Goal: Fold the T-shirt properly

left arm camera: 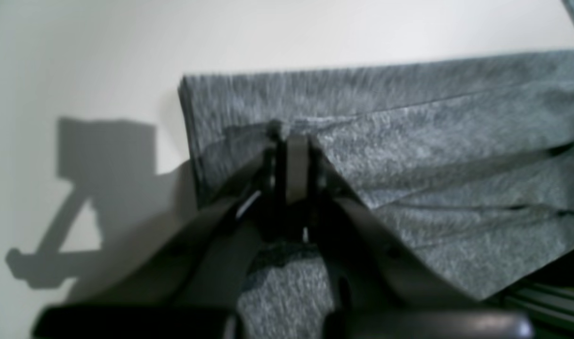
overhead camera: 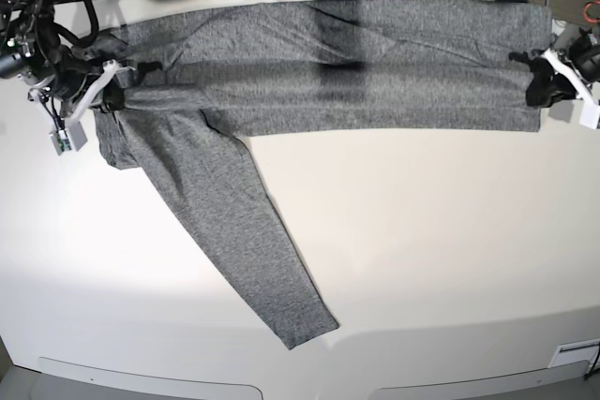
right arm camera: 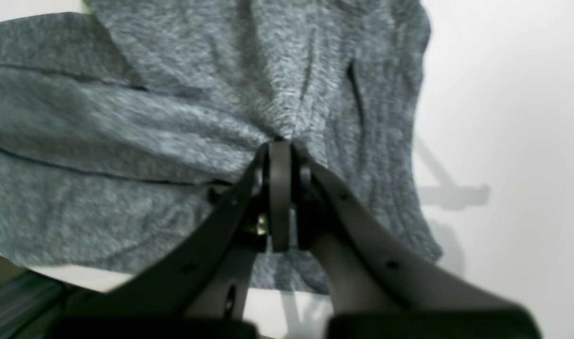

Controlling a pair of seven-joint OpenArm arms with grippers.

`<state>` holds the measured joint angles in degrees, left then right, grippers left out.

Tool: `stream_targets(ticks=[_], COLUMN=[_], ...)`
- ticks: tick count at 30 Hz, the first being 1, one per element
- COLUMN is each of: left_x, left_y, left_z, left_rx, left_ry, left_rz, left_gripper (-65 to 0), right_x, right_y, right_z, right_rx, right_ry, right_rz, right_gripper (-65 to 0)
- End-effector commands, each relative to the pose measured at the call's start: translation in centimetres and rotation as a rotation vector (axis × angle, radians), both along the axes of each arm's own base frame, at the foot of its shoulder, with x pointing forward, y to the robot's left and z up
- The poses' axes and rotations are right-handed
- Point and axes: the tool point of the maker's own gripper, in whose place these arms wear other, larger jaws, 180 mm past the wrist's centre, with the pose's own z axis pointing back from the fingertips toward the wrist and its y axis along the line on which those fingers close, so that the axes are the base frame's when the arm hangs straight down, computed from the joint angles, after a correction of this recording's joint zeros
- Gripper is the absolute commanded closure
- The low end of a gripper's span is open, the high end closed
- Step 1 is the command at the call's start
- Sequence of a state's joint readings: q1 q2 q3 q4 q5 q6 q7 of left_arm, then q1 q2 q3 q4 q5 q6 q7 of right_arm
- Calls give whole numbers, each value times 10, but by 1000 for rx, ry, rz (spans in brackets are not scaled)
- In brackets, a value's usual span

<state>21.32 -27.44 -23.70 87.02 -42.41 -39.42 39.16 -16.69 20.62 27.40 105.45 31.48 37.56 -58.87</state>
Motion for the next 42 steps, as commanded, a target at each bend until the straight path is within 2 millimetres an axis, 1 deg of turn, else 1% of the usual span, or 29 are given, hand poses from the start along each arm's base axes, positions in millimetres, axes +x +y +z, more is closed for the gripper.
stream_targets(ticks=[1,3,5,7,8,9,10,11,16,19,21,23,27,31,33,37,39,42], left_x=[9,8,6,6,6,7,7,8,15,22,25,26,26,26,26,26,26,26], left_y=[6,8,9,10,9,9,9,9,9,10,9,10,10,9,10,9,9,9], left_z=[13,11,9,8,9,9,10,10,18,24,27,28,28,28,28,28,28,28], left_rx=[12,30,50,52,51,49,48,48,36,27,24,23,23,23,23,21,21,21], left_ry=[-48,-41,-32,-31,-32,-34,-37,-40,-93,-132,-147,-151,-151,-152,-152,-152,-152,-152], left_rz=[-2,-6,-12,-12,-11,-11,-10,-9,5,14,17,18,18,18,18,19,19,19], left_gripper=[0,0,0,-154,-223,-276,-312,-329,-331,-331,-331,-331,-331,-331,-331,-331,-331,-331], right_x=[6,5,5,6,8,10,12,16,40,61,78,99,142,182,201,236,249,261], right_y=[-4,-5,-5,-5,-5,-5,-4,-4,-1,4,9,15,35,50,52,51,51,50], right_z=[8,6,6,6,8,9,11,14,33,45,47,44,33,20,17,15,12,1], right_rx=[-13,-11,-9,-7,-7,-5,-2,2,17,35,64,96,146,120,107,120,136,109], right_ry=[-30,-25,-23,-29,-37,-48,-62,-83,-183,-240,-253,-250,-202,-125,-96,-86,-74,-44], right_rz=[6,3,1,1,1,1,1,0,3,12,14,10,49,95,89,51,34,9], right_gripper=[0,0,-141,-270,-316,-341,-347,-347,-347,-347,-347,-347,-347,-347,-347,-347,-347,-347])
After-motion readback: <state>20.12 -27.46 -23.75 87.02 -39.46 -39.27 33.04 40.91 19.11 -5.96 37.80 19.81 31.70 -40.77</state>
